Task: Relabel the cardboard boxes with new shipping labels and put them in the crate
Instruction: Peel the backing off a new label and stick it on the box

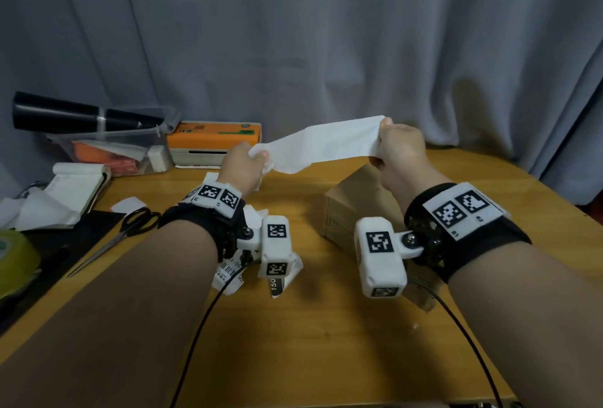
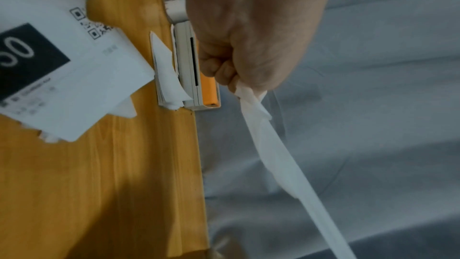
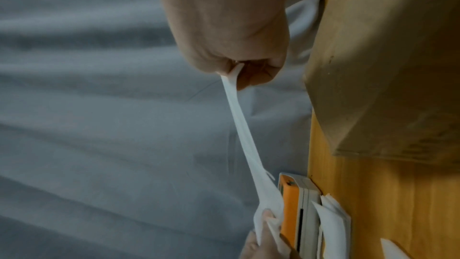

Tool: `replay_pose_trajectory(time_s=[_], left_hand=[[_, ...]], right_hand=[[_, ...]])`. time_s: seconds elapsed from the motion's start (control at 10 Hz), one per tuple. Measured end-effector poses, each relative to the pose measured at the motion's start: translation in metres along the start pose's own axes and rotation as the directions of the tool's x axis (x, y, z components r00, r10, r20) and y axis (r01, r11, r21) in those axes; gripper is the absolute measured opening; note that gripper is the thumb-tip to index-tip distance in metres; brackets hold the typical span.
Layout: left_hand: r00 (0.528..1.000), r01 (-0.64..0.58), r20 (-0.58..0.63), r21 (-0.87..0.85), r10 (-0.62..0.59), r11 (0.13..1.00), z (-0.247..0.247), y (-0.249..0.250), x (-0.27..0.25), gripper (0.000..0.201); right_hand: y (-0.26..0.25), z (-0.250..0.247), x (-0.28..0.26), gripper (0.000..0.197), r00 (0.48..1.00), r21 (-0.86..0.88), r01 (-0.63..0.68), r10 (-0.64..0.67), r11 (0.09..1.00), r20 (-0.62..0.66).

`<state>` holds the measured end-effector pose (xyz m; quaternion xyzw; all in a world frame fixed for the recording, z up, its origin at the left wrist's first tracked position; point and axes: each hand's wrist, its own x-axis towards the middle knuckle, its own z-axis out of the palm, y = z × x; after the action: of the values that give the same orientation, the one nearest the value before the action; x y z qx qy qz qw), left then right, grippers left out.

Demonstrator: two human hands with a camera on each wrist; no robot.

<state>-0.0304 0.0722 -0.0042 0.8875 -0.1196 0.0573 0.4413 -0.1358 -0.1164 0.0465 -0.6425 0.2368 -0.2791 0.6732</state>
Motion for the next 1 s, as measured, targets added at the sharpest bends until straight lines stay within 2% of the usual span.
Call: replay_pose_trajectory(time_s=[0.1, 0.2, 0.3, 0.4, 0.5, 0.6, 0.7, 0.8, 0.9, 1.0], left_hand=[[0.999, 0.054, -0.006, 0.050, -0.054, 0.997, -0.005, -0.001, -0.001, 0.039], [0.984, 0.171, -0.068, 0.115, -0.164, 0.979, -0.019, -0.032, 0.000, 0.028], [0.981, 0.171, -0.107, 0.115, -0.159, 0.979, -0.032, -0.051, -0.008, 0.026], [1.000, 0.018, -0.021, 0.111, -0.015, 0.994, -0.033, -0.035, -0.015, 0.028], [0.987, -0.157, 0.043, 0.117, 0.153, 0.981, -0.031, -0.019, -0.013, 0.024], [0.962, -0.267, 0.105, 0.162, 0.252, 0.950, -0.031, -0.012, -0.012, 0.019], [0.917, -0.384, 0.241, 0.313, 0.318, 0.869, -0.030, -0.009, -0.018, 0.016], [0.838, -0.483, 0.522, 0.567, 0.162, 0.667, -0.028, -0.009, -0.026, 0.016], [0.800, -0.469, 0.591, 0.508, 0.103, 0.723, -0.027, -0.004, -0.028, 0.039], [0.838, -0.489, 0.422, 0.299, 0.346, 0.820, -0.025, 0.017, -0.032, 0.054]], right_hand=[[0.002, -0.002, 0.000, 0.025, 1.000, 0.003, -0.004, 0.004, 1.000, -0.023], [-0.005, -0.014, 0.007, 0.025, 0.980, 0.093, 0.031, -0.012, 0.995, -0.200], [-0.006, -0.018, 0.009, 0.026, 0.966, -0.017, 0.095, -0.096, 0.995, -0.240], [0.003, -0.002, -0.001, 0.026, 0.988, -0.112, 0.119, -0.129, 0.987, -0.081], [0.006, 0.012, -0.010, 0.021, 0.992, -0.092, 0.123, -0.124, 0.988, 0.000], [0.002, 0.018, -0.016, 0.009, 0.993, -0.022, 0.116, -0.116, 0.993, -0.011], [-0.001, 0.017, -0.020, 0.022, 0.987, -0.059, 0.158, -0.157, 0.986, 0.011], [-0.004, 0.012, -0.026, 0.026, 0.977, -0.113, 0.209, -0.203, 0.971, 0.066], [-0.007, 0.010, -0.031, 0.029, 0.974, -0.138, 0.207, -0.192, 0.969, 0.117], [-0.009, 0.009, -0.029, 0.029, 0.972, -0.124, 0.232, -0.225, 0.965, 0.065]])
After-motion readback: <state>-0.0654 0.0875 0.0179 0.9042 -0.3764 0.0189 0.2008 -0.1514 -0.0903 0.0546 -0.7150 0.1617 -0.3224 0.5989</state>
